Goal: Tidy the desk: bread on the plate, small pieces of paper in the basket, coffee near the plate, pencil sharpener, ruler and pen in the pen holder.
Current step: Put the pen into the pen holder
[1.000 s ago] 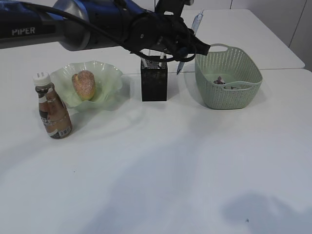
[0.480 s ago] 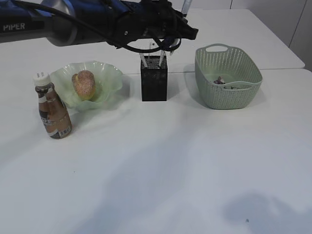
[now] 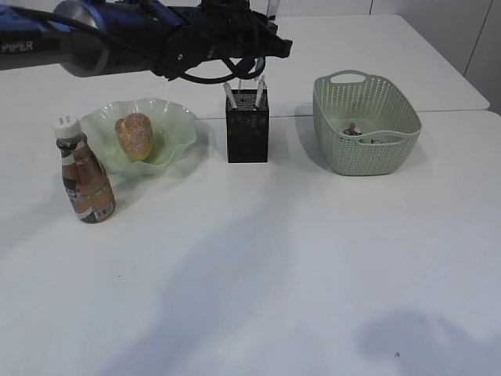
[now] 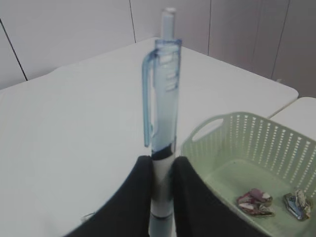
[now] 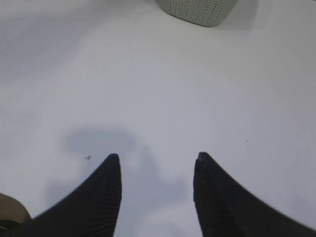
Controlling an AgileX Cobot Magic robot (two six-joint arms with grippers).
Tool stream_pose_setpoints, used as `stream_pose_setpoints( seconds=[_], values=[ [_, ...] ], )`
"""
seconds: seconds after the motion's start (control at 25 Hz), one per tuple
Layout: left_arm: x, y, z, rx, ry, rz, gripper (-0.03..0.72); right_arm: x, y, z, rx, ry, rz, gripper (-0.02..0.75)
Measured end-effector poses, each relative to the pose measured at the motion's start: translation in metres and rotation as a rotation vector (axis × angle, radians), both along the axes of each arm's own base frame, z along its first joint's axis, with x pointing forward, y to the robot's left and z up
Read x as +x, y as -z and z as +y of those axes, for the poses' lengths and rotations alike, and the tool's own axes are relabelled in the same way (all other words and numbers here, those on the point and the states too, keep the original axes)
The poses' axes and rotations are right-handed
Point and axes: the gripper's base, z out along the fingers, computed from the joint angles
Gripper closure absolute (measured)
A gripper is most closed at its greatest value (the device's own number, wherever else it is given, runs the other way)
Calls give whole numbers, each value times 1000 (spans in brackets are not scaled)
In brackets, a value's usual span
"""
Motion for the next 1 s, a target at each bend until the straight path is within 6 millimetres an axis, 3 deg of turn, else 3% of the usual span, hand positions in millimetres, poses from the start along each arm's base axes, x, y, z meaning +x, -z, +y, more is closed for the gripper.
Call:
stream_pose_setpoints(
  seconds=[0.44,0.64,1.0],
  values=[
    [17,38,9,-22,-12,18,628,0,0,0,0,0,0,351],
    [25,45,18,-47,-37,33,627,0,0,0,1,1,2,351],
    [26,56,17,-40,-38,50,627,0,0,0,1,1,2,351]
  ],
)
